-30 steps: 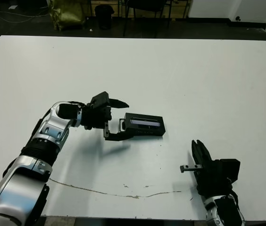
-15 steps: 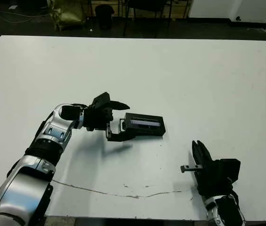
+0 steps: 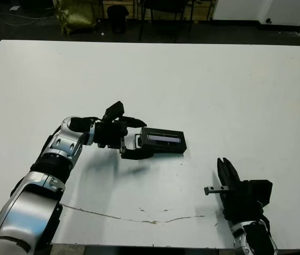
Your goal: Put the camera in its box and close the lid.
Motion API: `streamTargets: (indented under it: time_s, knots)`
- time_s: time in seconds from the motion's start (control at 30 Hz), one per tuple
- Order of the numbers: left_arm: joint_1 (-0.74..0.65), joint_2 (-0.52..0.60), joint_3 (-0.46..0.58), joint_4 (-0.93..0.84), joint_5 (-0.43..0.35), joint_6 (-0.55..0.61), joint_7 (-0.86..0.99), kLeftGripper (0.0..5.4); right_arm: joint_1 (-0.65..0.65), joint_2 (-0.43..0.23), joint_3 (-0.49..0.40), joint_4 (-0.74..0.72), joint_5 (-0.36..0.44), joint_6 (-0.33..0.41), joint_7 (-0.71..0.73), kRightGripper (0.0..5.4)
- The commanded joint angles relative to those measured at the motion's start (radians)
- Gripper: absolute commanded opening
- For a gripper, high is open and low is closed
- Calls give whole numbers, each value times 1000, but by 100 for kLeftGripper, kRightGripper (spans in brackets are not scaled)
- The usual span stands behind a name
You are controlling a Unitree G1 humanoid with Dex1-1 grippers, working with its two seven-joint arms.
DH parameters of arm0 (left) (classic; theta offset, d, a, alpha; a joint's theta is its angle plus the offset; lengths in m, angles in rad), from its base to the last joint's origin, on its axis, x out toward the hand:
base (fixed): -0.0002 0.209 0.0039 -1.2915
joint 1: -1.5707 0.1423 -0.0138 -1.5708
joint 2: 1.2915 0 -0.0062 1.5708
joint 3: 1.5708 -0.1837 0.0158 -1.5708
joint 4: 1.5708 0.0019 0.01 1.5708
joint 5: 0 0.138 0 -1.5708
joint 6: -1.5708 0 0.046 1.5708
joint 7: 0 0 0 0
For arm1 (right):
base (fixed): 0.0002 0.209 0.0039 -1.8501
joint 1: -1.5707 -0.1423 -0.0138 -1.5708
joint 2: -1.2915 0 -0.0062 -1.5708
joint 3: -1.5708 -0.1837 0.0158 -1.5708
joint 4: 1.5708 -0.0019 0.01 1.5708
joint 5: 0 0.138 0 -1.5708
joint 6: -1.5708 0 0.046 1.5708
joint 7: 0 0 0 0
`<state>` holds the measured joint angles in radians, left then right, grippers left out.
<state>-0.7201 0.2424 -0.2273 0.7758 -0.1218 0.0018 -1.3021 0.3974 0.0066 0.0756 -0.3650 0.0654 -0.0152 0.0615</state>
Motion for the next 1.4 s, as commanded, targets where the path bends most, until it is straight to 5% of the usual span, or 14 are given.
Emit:
streamTargets:
  time_s: [0.03, 0.37, 0.8, 1.4]
  knots:
    - [-15, 3, -2, 26, 13, -18, -16, 538, 4, -2, -8, 16, -4, 6, -7, 0]
    - [-8, -3, 6, 52, 19, -87, -3, 516, 5, -6, -9, 22, -4, -6, -1, 0]
    - [35, -17, 12, 11, 33, -81, 128, 224, 8, -4, -9, 20, 0, -7, -1, 0]
    - [15, 2, -21, 22, 70, -111, 75, 220, 6, -3, -7, 35, -6, -34, -1, 0]
